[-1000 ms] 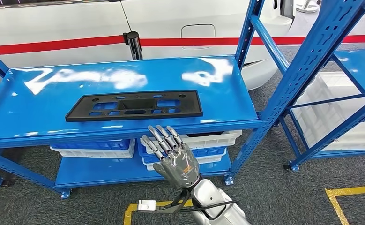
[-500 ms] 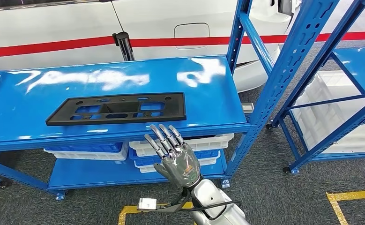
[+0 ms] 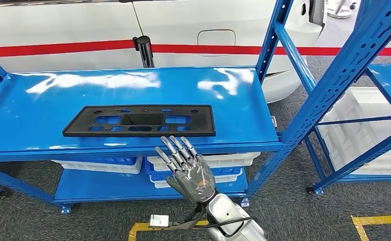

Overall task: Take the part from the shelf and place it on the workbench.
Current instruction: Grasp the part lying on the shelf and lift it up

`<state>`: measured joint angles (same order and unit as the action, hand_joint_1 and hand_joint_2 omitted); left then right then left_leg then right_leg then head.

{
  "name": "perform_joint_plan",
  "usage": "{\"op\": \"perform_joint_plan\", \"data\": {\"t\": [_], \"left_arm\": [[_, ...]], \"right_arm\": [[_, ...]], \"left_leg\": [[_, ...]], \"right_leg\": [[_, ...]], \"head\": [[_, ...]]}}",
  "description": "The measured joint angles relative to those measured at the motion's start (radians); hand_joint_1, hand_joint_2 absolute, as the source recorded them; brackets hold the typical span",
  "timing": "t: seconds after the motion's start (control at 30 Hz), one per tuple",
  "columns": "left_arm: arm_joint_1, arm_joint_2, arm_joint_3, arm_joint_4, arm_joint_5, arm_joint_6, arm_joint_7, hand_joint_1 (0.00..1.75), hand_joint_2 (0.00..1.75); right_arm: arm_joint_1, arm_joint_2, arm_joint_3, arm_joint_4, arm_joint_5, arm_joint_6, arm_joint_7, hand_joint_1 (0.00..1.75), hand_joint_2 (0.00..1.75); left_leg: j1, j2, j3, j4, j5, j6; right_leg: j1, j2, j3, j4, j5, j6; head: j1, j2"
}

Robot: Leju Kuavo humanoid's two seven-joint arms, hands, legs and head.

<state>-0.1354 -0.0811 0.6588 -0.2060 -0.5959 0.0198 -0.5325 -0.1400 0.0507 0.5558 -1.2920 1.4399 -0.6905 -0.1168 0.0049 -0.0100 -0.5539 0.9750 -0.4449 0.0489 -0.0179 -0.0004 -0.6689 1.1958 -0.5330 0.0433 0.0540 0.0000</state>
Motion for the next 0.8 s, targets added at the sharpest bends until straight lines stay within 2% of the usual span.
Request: {"op": "perform_joint_plan", "data": {"t": [0.03,0.07,0.1,0.17,0.27,0.3,0.33,0.4,0.43,0.47,0.5,0.57,0.6,0.63,0.73,0.8], "left_arm": [[0.0,0.0,0.0,0.0,0.0,0.0,0.0,0.0,0.0],[0.0,-0.001,0.0,0.0,0.0,0.0,0.0,0.0,0.0],[0.0,0.0,0.0,0.0,0.0,0.0,0.0,0.0,0.0],[0.0,0.0,0.001,0.0,0.0,0.0,0.0,0.0,0.0],[0.0,-0.001,0.001,0.0,0.0,0.001,0.0,0.0,0.0],[0.0,-0.001,0.001,0.0,0.001,0.001,0.0,0.0,0.0],[0.0,0.0,0.002,0.0,0.001,0.001,0.0,0.0,0.0],[0.002,0.002,0.004,0.0,0.001,0.001,0.0,0.0,0.0],[0.003,0.002,0.005,0.0,0.001,0.001,0.0,0.0,0.0],[0.004,0.002,0.006,0.0,0.001,0.001,0.0,0.0,0.0],[0.005,0.003,0.006,0.0,0.001,0.001,0.0,0.0,0.0],[0.004,0.003,0.007,0.0,0.001,0.001,0.0,0.0,0.0],[0.004,0.003,0.007,0.0,0.001,0.001,0.0,0.0,0.0],[0.004,0.003,0.007,0.0,0.001,0.001,0.0,0.0,0.0],[0.005,0.003,0.008,0.0,0.001,0.002,0.0,0.0,0.0],[0.005,0.002,0.01,0.0,0.001,0.002,0.0,0.0,0.0]], "right_arm": [[0.0,0.0,0.0,0.001,0.0,0.0,0.0,0.0,1.75],[-0.001,0.0,0.0,0.001,-0.001,0.0,-0.001,0.0,1.75],[-0.002,0.001,0.0,0.002,-0.001,0.0,-0.001,0.0,1.75],[-0.003,0.002,0.0,0.003,-0.002,0.0,-0.002,0.0,1.75],[-0.005,0.007,0.0,0.003,-0.002,0.0,-0.003,0.0,1.75],[-0.006,0.01,0.0,0.003,-0.002,0.0,-0.004,0.0,1.75],[-0.007,0.012,0.0,0.004,-0.003,0.0,-0.004,0.0,1.75],[-0.007,0.014,0.0,0.007,-0.004,0.0,-0.004,0.0,1.75],[-0.007,0.014,0.0,0.009,-0.005,0.0,-0.005,0.0,1.75],[-0.007,0.014,0.0,0.01,-0.005,0.0,-0.005,0.0,1.75],[-0.007,0.014,0.0,0.011,-0.005,0.0,-0.006,0.0,1.75],[-0.008,0.016,0.0,0.012,-0.005,0.0,-0.006,0.0,1.75],[-0.009,0.017,0.0,0.012,-0.006,0.0,-0.006,0.0,1.75],[-0.01,0.017,0.0,0.012,-0.006,0.0,-0.006,0.0,1.75],[-0.011,0.018,0.0,0.012,-0.007,0.0,-0.006,0.0,1.75],[-0.013,0.018,0.0,0.012,-0.007,0.0,-0.007,0.0,1.75]], "left_leg": [[0.001,-0.002,0.003,0.006,-0.007,-0.006],[0.0,-0.004,0.005,0.013,-0.016,-0.013],[-0.001,-0.006,0.006,0.019,-0.024,-0.02],[-0.002,-0.006,0.005,0.024,-0.032,-0.03],[0.004,-0.003,0.001,0.045,-0.049,-0.045],[0.006,0.0,-0.014,0.078,-0.067,-0.05],[0.008,0.002,-0.044,0.137,-0.095,-0.055],[0.011,0.005,-0.124,0.268,-0.142,-0.063],[0.013,0.006,-0.155,0.309,-0.147,-0.065],[0.015,0.006,-0.163,0.305,-0.126,-0.066],[0.016,0.007,-0.151,0.262,-0.088,-0.064],[0.016,0.009,-0.091,0.122,-0.01,-0.058],[0.013,0.01,-0.068,0.071,0.009,-0.054],[0.01,0.01,-0.055,0.044,0.014,-0.05],[0.003,0.006,-0.048,0.033,0.008,-0.031],[0.004,0.006,-0.037,0.021,0.011,-0.015]], "right_leg": [[-0.003,0.0,0.028,-0.068,0.033,0.006],[-0.004,-0.001,0.056,-0.126,0.057,0.007],[-0.004,-0.001,0.075,-0.164,0.071,0.002],[0.0,0.0,0.083,-0.178,0.073,-0.017],[-0.007,0.001,0.09,-0.182,0.071,-0.038],[-0.011,0.001,0.094,-0.183,0.07,-0.043],[-0.011,0.001,0.097,-0.184,0.067,-0.048],[-0.01,0.0,0.1,-0.183,0.063,-0.053],[-0.01,0.0,0.102,-0.183,0.06,-0.055],[-0.01,0.001,0.105,-0.183,0.058,-0.055],[-0.011,0.001,0.11,-0.183,0.054,-0.053],[-0.01,0.002,0.122,-0.184,0.045,-0.046],[-0.008,0.003,0.126,-0.185,0.041,-0.041],[-0.006,0.003,0.128,-0.185,0.038,-0.035],[-0.004,0.001,0.13,-0.189,0.031,-0.015],[-0.001,0.0,0.109,-0.141,0.008,-0.014]], "head": [[0.0,0.0],[0.0,0.0],[-0.001,0.0],[-0.002,0.0],[-0.003,0.0],[-0.004,0.0],[-0.005,0.0],[-0.006,0.0],[-0.006,0.0],[-0.006,0.0],[-0.006,0.0],[-0.006,0.0],[-0.005,0.0],[-0.005,0.0],[-0.005,0.0],[-0.004,0.0]]}}
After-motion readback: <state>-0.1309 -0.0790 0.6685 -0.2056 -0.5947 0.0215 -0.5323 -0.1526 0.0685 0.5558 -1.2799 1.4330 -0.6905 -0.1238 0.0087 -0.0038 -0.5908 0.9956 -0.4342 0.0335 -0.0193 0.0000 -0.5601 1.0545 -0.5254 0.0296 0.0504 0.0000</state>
